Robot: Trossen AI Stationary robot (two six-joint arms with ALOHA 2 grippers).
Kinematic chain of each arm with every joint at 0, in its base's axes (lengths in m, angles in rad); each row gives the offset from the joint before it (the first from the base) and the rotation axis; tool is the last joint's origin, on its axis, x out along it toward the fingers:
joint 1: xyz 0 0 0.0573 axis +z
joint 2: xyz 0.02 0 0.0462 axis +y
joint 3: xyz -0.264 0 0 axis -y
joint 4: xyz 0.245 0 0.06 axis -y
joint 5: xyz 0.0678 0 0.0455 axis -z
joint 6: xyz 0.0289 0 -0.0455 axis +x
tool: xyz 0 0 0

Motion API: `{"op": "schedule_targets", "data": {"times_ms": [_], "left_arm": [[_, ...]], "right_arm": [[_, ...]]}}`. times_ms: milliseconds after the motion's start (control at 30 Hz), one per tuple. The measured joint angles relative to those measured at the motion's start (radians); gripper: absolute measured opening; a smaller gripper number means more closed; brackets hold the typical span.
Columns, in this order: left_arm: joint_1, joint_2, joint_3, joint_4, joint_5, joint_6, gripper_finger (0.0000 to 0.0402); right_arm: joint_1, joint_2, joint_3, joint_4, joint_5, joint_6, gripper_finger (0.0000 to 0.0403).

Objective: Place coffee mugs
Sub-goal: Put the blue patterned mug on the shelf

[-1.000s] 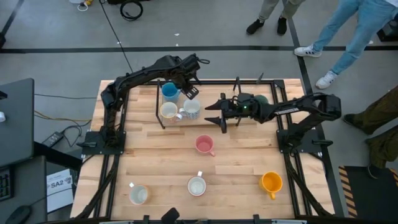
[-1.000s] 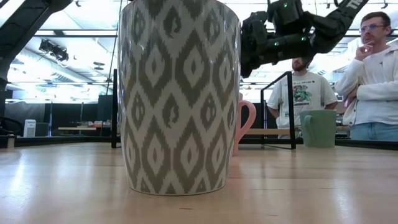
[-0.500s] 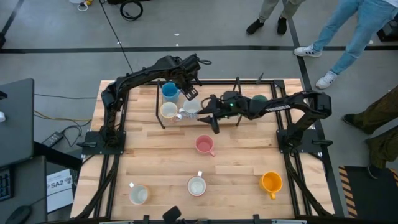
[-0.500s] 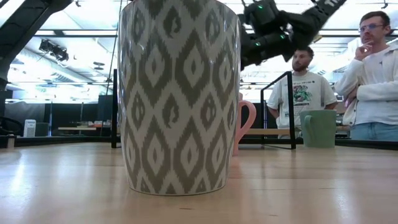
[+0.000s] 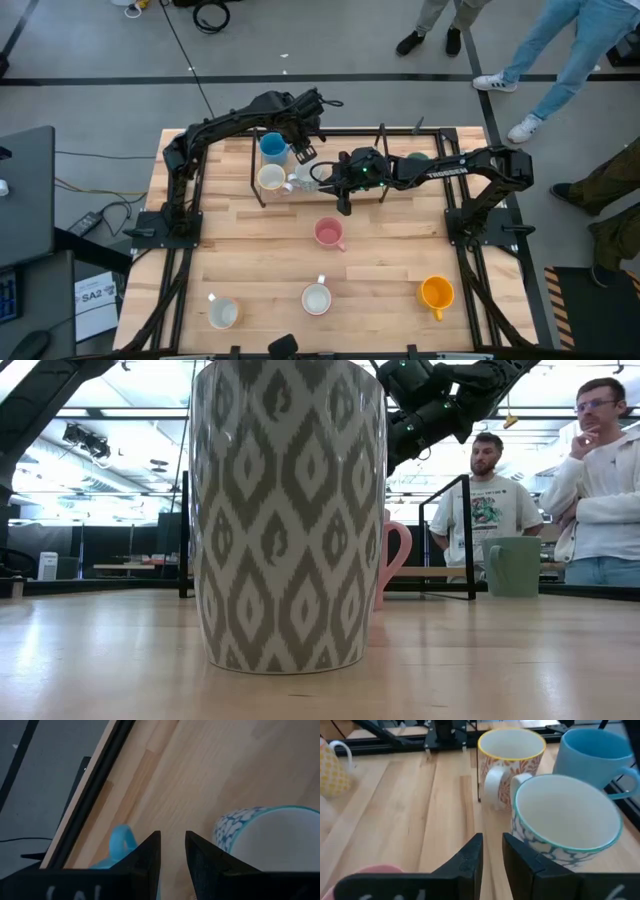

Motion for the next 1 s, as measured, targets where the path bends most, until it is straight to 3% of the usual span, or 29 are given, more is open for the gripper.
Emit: {"op": "schedule_targets", "data": {"times_ms": [367, 567, 1000], "left_arm": [[-0.01, 0.0, -0.005, -0.035, 0.0, -0.007, 0.0096], [-0.018, 0.002, -0.115, -0.011, 0.019, -0.021, 0.0096], [-0.022, 0.002, -0.153, -0.013, 0.014, 0.002, 0.0096]], "right_arm": [[0.001, 0.05, 0.001, 0.034, 0.023, 0.001, 0.0077], [0.001, 0.094, -0.001, 0.048, 0.024, -0.001, 0.0077], [-0.029, 0.098, -0.001, 0.045, 0.122, 0.003, 0.0077]]}}
